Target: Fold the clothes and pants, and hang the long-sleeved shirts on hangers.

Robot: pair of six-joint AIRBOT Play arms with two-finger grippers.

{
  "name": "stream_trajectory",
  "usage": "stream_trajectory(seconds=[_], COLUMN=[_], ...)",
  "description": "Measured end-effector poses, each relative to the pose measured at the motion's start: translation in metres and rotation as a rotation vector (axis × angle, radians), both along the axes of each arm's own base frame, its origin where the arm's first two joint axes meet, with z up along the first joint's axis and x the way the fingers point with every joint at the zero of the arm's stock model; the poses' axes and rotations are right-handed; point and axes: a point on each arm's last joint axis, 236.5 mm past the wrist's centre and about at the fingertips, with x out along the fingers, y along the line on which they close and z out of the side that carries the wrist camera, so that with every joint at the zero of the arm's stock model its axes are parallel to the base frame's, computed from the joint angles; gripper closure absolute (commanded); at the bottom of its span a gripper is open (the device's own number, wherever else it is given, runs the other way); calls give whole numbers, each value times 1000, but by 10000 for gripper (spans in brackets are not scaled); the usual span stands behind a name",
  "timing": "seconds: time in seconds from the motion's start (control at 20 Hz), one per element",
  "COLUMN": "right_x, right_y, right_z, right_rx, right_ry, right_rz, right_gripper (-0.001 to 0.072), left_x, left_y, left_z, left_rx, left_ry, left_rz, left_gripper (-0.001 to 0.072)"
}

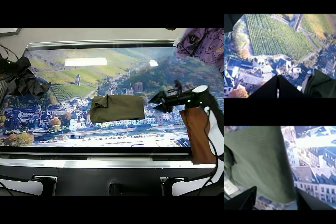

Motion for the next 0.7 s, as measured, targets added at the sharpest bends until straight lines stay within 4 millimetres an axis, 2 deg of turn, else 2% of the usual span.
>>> stream_trajectory(seconds=[0.15,0.25,0.45,0.5,0.55,0.65,0.7], right_x=[-1,4,16,19,21,24,25], right_y=[21,30,45,48,51,55,57], right_z=[-26,-38,-48,-50,-51,-55,-54], right_rx=[14,0,-15,-19,-24,-39,-37], right_ry=[1,-15,-55,-62,-72,-86,-90], right_rz=[15,13,-10,-14,-16,-17,-17], right_gripper=[207,251,376,383,447,689,683], left_x=[2,3,4,4,4,4,4], left_y=[1,1,1,0,0,0,0], left_z=[1,1,0,0,-1,-1,-1], left_rx=[1,1,0,0,-1,-2,-2], left_ry=[-10,-11,-12,-12,-11,-11,-10], left_rz=[3,3,3,3,3,2,2], left_gripper=[689,689,689,689,689,689,689])
